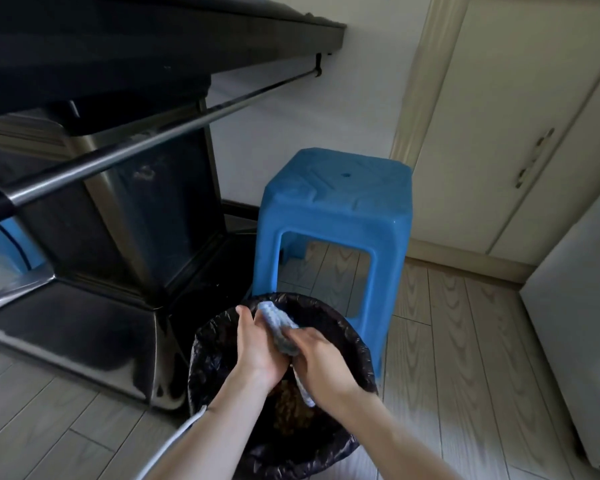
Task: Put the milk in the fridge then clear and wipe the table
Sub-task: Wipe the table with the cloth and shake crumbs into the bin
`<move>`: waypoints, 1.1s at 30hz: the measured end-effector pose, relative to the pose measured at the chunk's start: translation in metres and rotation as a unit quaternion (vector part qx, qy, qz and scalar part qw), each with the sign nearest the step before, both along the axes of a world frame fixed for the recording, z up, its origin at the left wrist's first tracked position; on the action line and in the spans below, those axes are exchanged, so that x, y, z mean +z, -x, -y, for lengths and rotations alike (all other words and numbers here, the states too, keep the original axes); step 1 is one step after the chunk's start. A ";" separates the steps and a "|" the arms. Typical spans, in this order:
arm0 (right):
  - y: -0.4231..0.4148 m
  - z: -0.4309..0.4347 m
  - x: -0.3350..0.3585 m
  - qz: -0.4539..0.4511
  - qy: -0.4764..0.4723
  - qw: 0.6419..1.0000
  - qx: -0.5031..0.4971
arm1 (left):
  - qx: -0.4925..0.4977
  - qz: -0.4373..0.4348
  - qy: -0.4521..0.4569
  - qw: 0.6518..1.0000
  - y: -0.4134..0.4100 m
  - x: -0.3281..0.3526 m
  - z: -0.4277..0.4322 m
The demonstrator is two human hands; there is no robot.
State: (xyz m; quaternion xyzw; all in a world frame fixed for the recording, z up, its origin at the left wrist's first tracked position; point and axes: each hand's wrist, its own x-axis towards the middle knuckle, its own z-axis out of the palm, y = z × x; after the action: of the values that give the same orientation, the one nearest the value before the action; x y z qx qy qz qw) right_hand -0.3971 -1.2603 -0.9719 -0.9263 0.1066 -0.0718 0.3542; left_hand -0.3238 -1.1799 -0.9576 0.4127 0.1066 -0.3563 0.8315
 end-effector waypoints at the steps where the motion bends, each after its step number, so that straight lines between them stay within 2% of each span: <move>1: -0.001 0.002 -0.005 -0.032 0.009 0.999 -0.003 | -0.010 0.003 0.054 0.998 0.002 0.005 0.000; 3: -0.003 0.016 -0.008 -0.085 -0.022 0.996 -0.035 | -0.030 0.028 0.044 0.998 0.001 0.013 -0.006; 5: -0.002 0.031 -0.001 -0.090 -0.057 0.992 -0.063 | -0.054 0.104 -0.046 0.992 0.001 0.019 -0.012; 6: -0.002 0.035 0.003 -0.082 -0.068 0.992 -0.069 | -0.080 0.180 -0.109 0.974 -0.001 0.018 -0.015; 7: -0.004 0.037 0.009 -0.072 -0.075 0.992 -0.067 | -0.109 0.262 -0.177 0.942 -0.002 0.016 -0.020; 9: -0.006 0.038 0.025 -0.060 -0.090 0.993 -0.043 | -0.202 0.419 -0.276 0.841 -0.004 0.011 -0.024; 12: -0.008 0.038 0.044 -0.055 -0.137 0.989 0.012 | -0.306 0.561 -0.425 0.641 -0.008 0.006 -0.027; 13: -0.008 0.038 0.050 -0.053 -0.161 0.985 0.022 | -0.308 0.585 -0.457 0.595 -0.010 0.009 -0.028; 14: -0.007 0.039 0.055 -0.054 -0.181 0.982 0.029 | -0.291 0.603 -0.473 0.572 -0.015 0.010 -0.031; 15: -0.007 0.039 0.059 -0.056 -0.191 0.979 0.032 | -0.264 0.622 -0.473 0.566 -0.019 0.012 -0.034; 16: -0.006 0.042 0.061 -0.057 -0.195 0.979 0.030 | -0.244 0.625 -0.460 0.581 -0.023 0.014 -0.039; 19: -0.006 0.044 0.067 -0.058 -0.193 0.979 0.022 | -0.219 0.580 -0.386 0.683 -0.033 0.021 -0.050; 20: -0.008 0.043 0.069 -0.059 -0.197 0.978 0.027 | -0.232 0.560 -0.367 0.705 -0.034 0.025 -0.053; 21: -0.009 0.041 0.073 -0.060 -0.200 0.977 0.034 | -0.249 0.550 -0.361 0.711 -0.035 0.028 -0.054; 22: -0.011 0.037 0.076 -0.061 -0.196 0.978 0.045 | -0.269 0.552 -0.367 0.699 -0.034 0.031 -0.055; 25: -0.017 0.020 0.085 -0.063 -0.147 0.984 0.076 | -0.287 0.603 -0.420 0.615 -0.024 0.038 -0.050; 28: -0.022 0.011 0.092 -0.077 -0.097 0.987 0.098 | -0.256 0.615 -0.428 0.612 -0.019 0.046 -0.047; 33: -0.018 0.027 0.091 -0.109 -0.068 0.989 0.079 | -0.272 0.591 -0.438 0.620 -0.034 0.046 -0.073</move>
State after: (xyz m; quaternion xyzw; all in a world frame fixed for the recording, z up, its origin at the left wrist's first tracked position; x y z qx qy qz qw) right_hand -0.3794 -1.2874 -0.8812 -0.9079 0.0759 0.0651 0.4071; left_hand -0.2896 -1.1073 -0.9120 0.8596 -0.3819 -0.1561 0.3014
